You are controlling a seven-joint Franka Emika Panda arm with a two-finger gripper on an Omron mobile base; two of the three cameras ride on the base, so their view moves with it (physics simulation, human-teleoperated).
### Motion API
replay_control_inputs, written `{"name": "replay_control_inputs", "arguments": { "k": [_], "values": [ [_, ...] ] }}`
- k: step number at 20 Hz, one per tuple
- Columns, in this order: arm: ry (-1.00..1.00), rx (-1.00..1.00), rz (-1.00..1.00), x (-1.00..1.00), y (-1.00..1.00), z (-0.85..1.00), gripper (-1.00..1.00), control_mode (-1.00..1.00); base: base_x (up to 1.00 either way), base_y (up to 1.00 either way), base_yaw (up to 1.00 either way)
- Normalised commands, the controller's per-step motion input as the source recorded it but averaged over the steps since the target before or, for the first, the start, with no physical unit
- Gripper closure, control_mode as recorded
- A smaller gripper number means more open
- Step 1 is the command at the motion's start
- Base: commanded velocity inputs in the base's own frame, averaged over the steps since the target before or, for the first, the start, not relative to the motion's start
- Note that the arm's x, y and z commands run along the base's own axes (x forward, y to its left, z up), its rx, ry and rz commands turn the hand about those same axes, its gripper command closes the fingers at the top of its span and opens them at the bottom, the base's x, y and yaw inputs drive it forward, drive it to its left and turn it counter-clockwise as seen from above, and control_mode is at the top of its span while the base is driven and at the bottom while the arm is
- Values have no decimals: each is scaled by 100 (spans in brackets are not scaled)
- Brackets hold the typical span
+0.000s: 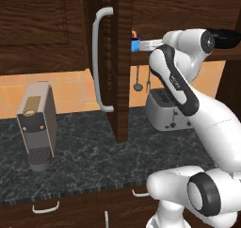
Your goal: Gather all objects into one cabinet and sort the glasses and bowls to opposite sides.
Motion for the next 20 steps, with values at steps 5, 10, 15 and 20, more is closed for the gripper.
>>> {"name": "replay_control_inputs", "arguments": {
  "k": [5,10,15,20],
  "values": [
    [1,-1,-23,-100,-26,55,-100,-100,0,0,0],
    [6,0,-23,-100,-26,53,-100,-100,0,0,0],
    [1,6,-14,-100,-38,-1,-100,-100,0,0,0],
    [0,4,0,-100,-20,-32,-100,-100,0,0,0]
  ]
}}
